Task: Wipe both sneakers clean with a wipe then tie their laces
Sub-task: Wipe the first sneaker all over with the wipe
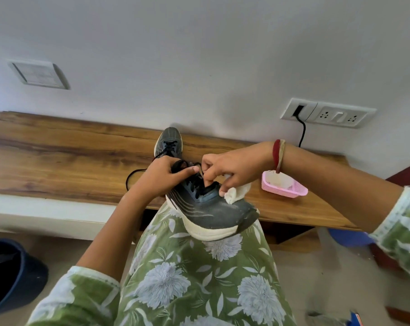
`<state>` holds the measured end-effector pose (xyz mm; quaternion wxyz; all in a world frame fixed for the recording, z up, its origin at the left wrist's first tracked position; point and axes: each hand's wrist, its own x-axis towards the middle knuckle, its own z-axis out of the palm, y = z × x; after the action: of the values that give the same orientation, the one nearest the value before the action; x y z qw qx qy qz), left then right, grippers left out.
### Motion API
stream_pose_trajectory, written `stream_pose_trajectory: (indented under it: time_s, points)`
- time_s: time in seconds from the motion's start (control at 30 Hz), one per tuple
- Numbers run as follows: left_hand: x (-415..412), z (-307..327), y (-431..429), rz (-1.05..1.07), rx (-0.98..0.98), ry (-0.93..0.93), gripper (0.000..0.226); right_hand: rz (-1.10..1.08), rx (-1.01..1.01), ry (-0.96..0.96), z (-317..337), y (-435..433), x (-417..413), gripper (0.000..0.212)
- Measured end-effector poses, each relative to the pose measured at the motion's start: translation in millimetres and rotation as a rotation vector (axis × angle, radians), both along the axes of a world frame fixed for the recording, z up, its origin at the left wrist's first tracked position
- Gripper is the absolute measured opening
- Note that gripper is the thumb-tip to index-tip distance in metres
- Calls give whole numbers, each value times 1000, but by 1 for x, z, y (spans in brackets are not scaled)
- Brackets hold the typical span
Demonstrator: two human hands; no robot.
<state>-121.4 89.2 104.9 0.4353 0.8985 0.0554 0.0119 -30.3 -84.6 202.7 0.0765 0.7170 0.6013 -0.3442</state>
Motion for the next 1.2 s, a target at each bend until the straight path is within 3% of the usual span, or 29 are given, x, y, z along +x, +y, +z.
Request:
stream_pose_trajectory:
  time_s: [0.1, 0.27, 0.3, 0.37, 0.43, 0.5, 0.67, 0.83, 1.03, 1.2]
  points:
    - [-9, -2, -3, 225, 89, -23, 74, -49, -10, -15, 1, -4, 3, 30]
    - [-43, 19, -24, 747, 421, -276, 66, -44, -1, -80, 1, -3, 1, 34]
    - [-48, 23, -28, 712, 449, -352, 65, -31, 8, -101, 1, -1, -1, 33]
    - [-51, 26, -32, 368, 423, -410, 64, -5, 27, -141, 0, 4, -3, 32]
    - [-52, 24, -33, 0, 298, -270, 77, 28, 18, -189, -1, 9, -5, 32]
    - [-54, 15, -31, -120, 289, -156, 98, 46, -4, -236, -2, 11, -5, 33]
    - [-57, -11, -41, -74, 394, -188, 122, 54, -25, -282, -7, 12, -8, 33]
    - [-51, -27, -53, 18, 299, -301, 109, 90, -44, -368, -10, 12, -12, 34]
    - [-35, -22, -47, 149, 320, -302, 89, 129, 205, -551, -9, 21, -7, 36]
    - [-30, -9, -34, 243, 396, -219, 75, -220, 491, -447, 10, 10, 1, 42]
